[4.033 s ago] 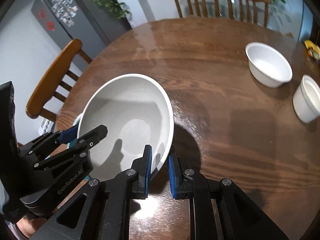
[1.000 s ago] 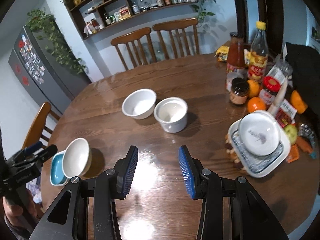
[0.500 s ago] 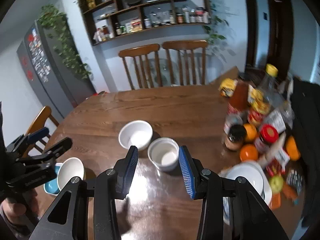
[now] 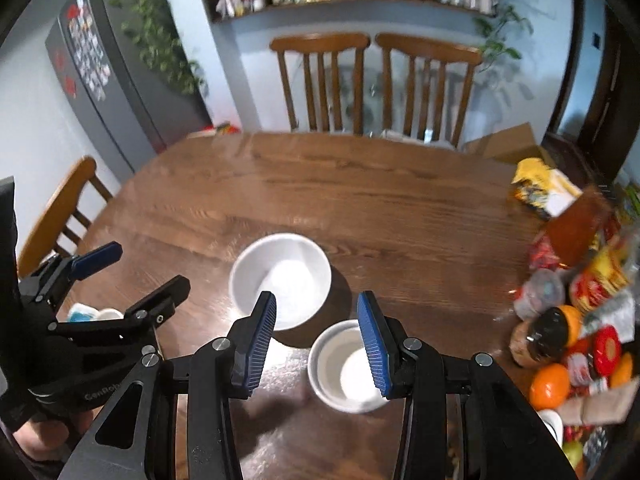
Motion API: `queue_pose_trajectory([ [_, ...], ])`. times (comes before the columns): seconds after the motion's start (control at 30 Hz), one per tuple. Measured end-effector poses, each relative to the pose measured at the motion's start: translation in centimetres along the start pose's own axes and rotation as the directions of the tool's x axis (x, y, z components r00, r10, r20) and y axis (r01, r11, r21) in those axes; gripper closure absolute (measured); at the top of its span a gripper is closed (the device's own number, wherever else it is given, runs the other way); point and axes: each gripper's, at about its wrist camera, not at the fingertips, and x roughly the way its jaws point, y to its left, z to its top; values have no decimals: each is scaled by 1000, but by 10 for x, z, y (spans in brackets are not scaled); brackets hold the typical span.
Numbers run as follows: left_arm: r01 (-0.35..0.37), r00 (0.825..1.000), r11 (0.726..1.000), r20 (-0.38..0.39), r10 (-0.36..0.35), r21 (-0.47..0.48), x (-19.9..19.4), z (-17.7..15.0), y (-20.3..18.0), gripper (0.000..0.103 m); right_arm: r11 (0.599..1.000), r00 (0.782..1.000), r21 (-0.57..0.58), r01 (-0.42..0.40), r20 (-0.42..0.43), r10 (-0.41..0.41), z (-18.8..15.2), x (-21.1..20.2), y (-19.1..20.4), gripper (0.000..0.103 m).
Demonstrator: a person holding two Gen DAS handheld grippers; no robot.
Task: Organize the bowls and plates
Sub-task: 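Move the left gripper to the smaller white bowl, then grasp the rim of the smaller white bowl with the left gripper, then lift the smaller white bowl and carry it over the large white bowl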
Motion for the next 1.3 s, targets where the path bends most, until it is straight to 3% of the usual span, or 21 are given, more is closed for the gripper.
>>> queue_pose_trajectory([
  [0.2,7,994,999,-108,-11,-34,50,-5,1,15,1000,996,6,-10,-84,11,2,49,-5,60],
  [0.47,14,988,1000,-154,-17,-17,78,-3,-10,19,999,988,6,-34,-153,34,4,88,-11,60],
  [0.67,47,982,998,-180,-52,-31,90,-2,-11,50,999,985,-14,-36,-169,33,6,99,-10,62],
  [0.73,66,979,997,-191,-72,-38,92,-1,-13,62,999,984,-28,-36,-176,31,6,102,-9,70],
  [0.9,89,976,995,-199,-94,-36,95,-2,-15,77,998,983,-53,-15,-183,5,6,108,-5,87],
  [1.1,89,977,996,-193,-91,-17,94,-5,-18,79,999,985,-38,-2,-170,-4,7,111,-6,92],
  [1.3,80,988,997,-135,-78,14,67,-2,-18,79,1000,992,-10,-6,-126,5,7,92,-4,93],
])
